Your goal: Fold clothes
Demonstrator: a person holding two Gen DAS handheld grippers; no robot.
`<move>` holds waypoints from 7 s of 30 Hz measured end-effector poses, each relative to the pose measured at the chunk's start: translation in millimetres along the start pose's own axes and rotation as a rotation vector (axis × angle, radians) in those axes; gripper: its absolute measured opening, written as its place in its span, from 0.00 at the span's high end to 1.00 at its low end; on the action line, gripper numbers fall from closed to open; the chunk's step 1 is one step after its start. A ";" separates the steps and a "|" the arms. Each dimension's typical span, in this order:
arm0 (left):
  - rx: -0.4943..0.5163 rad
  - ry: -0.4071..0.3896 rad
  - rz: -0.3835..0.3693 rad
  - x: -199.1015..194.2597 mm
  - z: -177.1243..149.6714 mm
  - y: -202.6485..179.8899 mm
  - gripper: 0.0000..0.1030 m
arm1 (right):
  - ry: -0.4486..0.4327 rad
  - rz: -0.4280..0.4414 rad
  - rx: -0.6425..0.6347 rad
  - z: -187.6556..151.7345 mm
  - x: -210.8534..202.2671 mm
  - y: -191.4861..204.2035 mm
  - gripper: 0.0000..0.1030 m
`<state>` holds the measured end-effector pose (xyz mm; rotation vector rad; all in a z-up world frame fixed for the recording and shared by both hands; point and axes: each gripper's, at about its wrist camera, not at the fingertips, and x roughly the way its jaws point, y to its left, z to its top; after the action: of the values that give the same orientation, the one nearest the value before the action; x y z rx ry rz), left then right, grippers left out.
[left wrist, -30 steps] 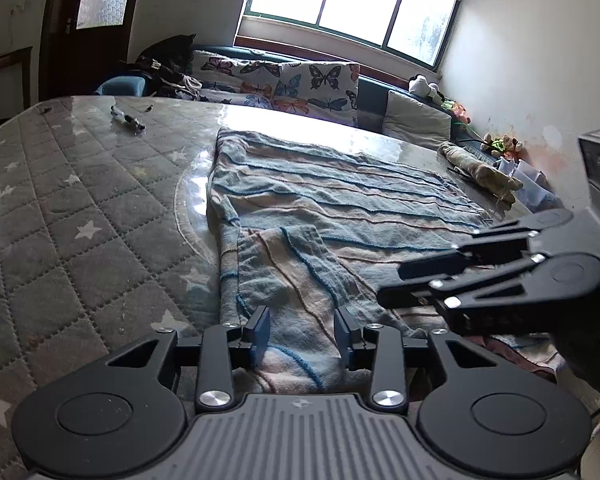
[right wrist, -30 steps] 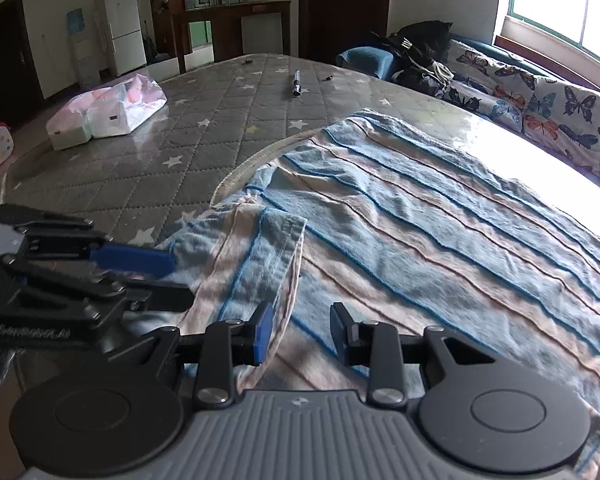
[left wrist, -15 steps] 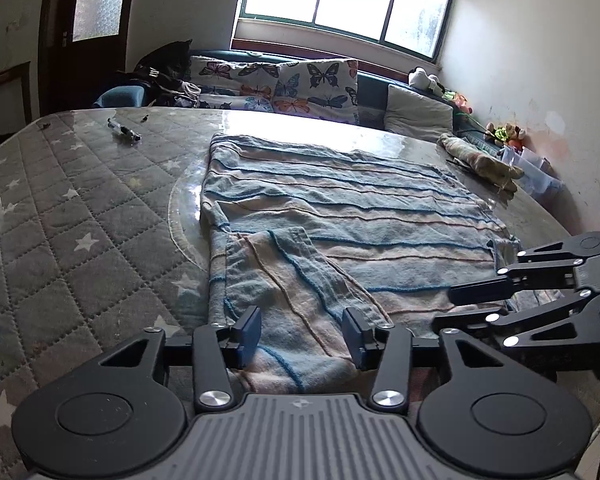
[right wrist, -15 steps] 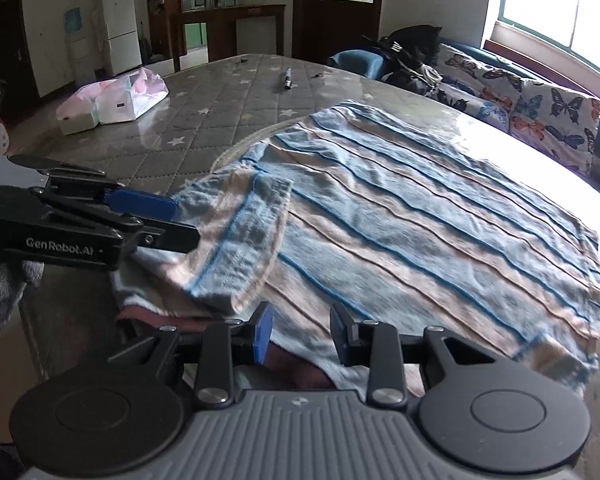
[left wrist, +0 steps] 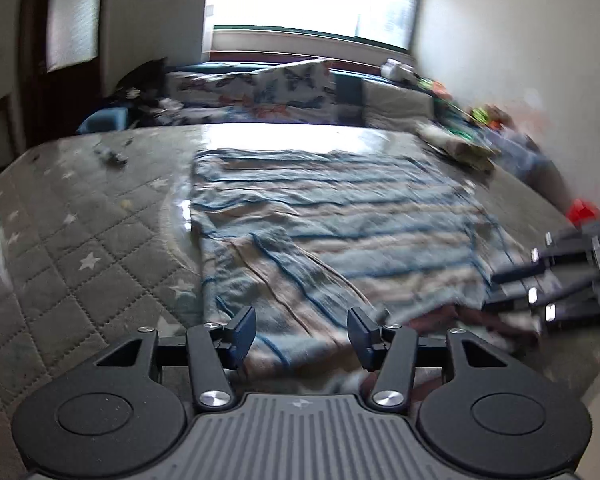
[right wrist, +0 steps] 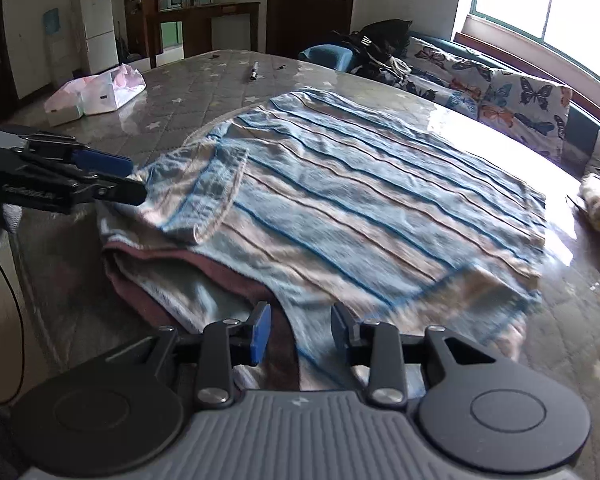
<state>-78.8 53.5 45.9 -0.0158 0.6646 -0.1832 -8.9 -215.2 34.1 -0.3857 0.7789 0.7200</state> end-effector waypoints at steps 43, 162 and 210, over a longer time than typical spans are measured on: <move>0.288 -0.019 -0.091 22.2 7.2 -15.0 0.87 | 0.014 -0.147 -0.207 -42.8 -17.1 0.7 0.82; 0.023 0.086 0.138 208.2 146.7 59.5 0.62 | -0.074 -0.123 0.438 89.0 120.5 -196.1 0.78; 0.011 0.036 0.116 208.4 124.8 22.4 0.38 | -0.064 0.110 -0.043 61.2 82.3 -14.5 0.76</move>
<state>162.4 33.8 15.0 0.0361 0.6980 -0.0757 72.6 -154.8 13.7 -0.3585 0.7288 0.8491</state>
